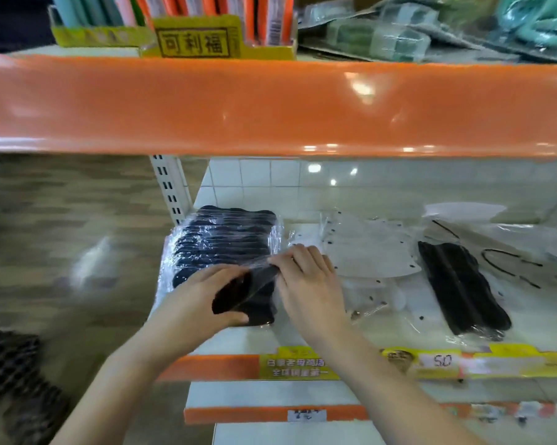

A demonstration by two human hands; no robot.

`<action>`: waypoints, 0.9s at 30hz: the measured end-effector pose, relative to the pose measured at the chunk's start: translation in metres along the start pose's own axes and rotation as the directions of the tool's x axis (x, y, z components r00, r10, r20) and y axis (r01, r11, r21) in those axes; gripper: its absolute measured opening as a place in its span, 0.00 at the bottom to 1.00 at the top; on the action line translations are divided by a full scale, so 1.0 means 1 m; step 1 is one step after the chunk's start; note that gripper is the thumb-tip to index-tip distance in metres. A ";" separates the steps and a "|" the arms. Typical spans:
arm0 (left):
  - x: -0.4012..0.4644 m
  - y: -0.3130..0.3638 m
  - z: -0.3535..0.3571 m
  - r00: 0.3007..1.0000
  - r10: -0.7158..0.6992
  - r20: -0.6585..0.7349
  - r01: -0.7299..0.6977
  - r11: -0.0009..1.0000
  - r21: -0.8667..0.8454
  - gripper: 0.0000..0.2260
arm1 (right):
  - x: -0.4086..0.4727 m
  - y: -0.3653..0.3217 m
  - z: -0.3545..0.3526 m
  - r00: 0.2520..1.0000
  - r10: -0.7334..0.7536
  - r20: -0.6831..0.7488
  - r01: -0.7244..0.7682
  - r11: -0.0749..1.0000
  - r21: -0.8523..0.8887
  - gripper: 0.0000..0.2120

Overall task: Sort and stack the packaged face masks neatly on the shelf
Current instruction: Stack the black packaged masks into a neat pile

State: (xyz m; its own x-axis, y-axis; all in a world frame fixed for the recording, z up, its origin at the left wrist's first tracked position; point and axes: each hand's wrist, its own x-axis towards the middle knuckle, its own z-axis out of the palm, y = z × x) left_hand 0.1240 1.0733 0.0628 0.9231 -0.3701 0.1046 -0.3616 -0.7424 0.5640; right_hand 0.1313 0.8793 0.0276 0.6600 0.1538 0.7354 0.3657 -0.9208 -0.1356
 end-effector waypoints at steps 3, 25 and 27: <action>-0.003 -0.032 0.007 0.978 0.064 -0.199 -0.035 0.988 0.150 0.23 | -0.012 -0.014 0.015 0.998 -0.011 0.058 0.007 0.998 0.064 0.10; -0.023 -0.073 0.052 0.967 0.151 -0.207 -0.043 0.892 0.450 0.17 | -0.065 -0.045 0.042 0.922 0.153 0.355 -0.178 0.983 0.038 0.16; -0.024 -0.069 0.058 0.981 0.115 -0.154 -0.033 0.891 0.452 0.18 | -0.064 -0.047 0.040 0.913 0.151 0.379 -0.179 0.983 0.039 0.17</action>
State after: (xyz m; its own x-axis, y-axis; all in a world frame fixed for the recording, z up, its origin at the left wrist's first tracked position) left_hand 0.1194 1.1008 -0.0254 0.8846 -0.3626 0.2933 -0.4125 -0.9017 0.1292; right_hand 0.0980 0.9268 -0.0394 0.9064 0.1371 0.3995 0.2671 -0.9187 -0.2908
